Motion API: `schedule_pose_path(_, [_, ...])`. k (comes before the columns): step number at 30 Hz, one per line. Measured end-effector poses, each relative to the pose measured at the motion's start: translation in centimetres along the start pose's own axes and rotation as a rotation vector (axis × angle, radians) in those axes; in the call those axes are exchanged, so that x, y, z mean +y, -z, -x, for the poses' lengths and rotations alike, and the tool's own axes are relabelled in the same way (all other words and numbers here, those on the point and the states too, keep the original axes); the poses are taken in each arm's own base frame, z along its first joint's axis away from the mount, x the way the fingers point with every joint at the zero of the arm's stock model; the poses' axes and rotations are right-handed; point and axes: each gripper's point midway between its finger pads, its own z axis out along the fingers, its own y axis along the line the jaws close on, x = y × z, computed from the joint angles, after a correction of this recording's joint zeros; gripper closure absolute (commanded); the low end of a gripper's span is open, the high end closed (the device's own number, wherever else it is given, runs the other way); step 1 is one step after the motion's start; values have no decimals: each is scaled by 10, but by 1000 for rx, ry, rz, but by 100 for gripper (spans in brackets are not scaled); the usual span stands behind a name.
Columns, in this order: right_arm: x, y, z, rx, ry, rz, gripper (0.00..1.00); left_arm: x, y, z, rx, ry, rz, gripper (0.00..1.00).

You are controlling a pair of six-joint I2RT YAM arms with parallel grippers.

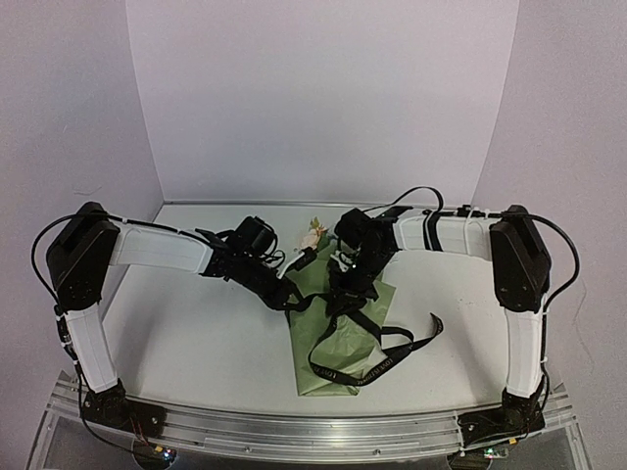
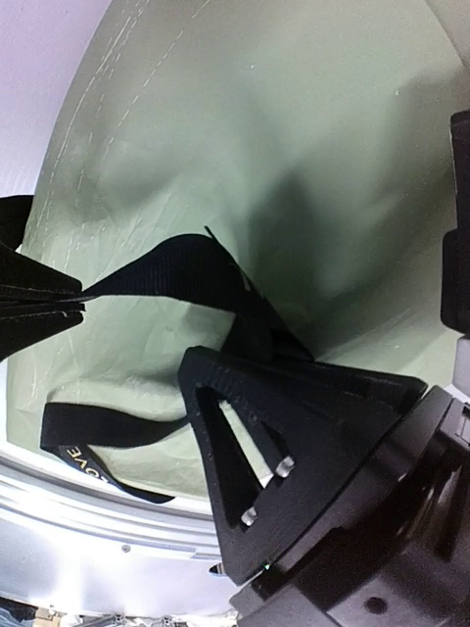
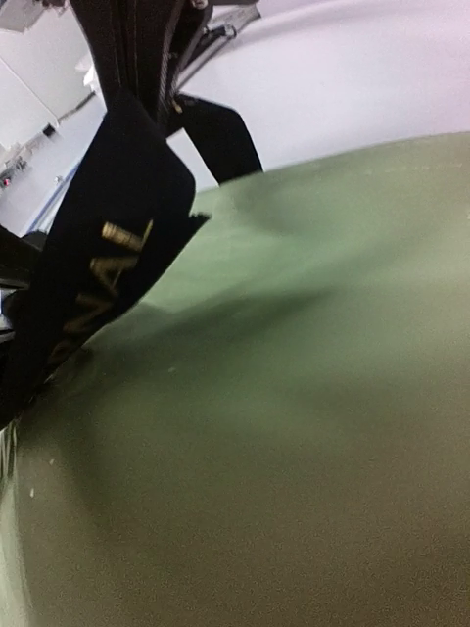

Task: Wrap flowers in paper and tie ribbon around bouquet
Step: Cross the ribbon over the folded bouquet.

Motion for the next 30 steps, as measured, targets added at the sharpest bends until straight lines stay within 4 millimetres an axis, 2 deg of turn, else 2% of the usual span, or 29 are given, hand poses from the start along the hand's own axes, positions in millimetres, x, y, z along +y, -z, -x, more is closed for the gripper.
schedule_pose_path(6, [-6, 0, -5, -21, 52, -63, 62, -4, -1, -1, 6, 1, -14, 98])
schedule_pose_path(18, [3, 37, -19, -87, 111, -62, 56, -7, -3, -2, 10, -4, -19, 95])
schedule_pose_path(23, [3, 56, -29, -115, 139, -71, 54, -17, -7, -8, 33, -32, -34, 95])
schedule_pose_path(30, [-12, 59, -39, -106, 147, -126, 52, -34, -15, -28, 109, -69, -50, 93])
